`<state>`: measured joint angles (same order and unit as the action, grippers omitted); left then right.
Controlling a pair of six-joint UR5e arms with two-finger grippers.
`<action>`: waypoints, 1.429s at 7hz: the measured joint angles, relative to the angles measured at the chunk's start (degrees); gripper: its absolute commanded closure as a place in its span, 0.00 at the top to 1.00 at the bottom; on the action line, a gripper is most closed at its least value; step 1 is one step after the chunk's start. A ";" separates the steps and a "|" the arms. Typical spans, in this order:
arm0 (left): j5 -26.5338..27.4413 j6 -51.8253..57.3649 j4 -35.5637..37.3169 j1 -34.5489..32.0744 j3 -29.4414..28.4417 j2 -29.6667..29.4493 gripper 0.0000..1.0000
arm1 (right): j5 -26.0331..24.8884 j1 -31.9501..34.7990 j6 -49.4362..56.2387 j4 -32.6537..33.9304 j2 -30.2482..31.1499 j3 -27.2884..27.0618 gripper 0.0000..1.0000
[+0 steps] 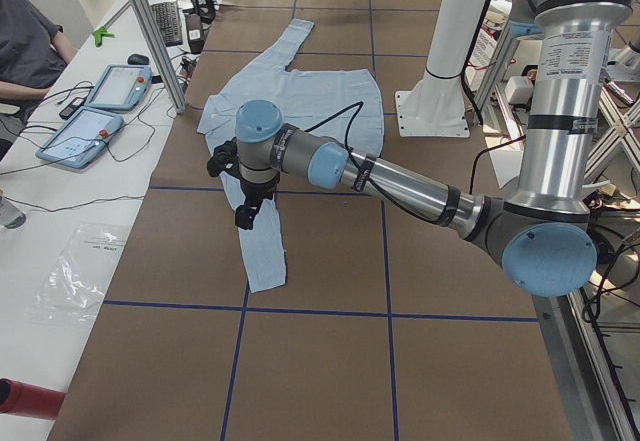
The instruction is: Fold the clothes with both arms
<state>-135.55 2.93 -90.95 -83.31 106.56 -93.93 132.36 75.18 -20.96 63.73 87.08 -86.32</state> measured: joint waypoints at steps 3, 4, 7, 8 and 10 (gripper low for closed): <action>-0.06 0.03 -0.02 -0.01 0.52 0.12 1.00 | -4.98 -8.43 -20.06 -12.11 -0.10 4.32 0.89; -0.06 0.04 -0.02 0.00 0.61 0.14 1.00 | -5.63 -9.62 -21.66 -12.68 0.44 4.58 0.88; -0.06 0.05 -0.02 -0.01 0.74 0.15 1.00 | -6.08 -11.27 -22.76 -12.92 1.19 4.92 0.78; -0.07 0.05 -0.02 -0.01 0.75 0.15 1.00 | -6.33 -11.63 -22.80 -12.93 1.22 5.27 0.73; -0.07 0.05 -0.02 -0.01 0.75 0.15 1.00 | -6.80 -12.34 -22.81 -12.93 1.25 5.82 0.53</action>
<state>-135.62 2.99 -90.97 -83.32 107.31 -93.78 125.56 62.84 -43.77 50.80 88.33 -80.51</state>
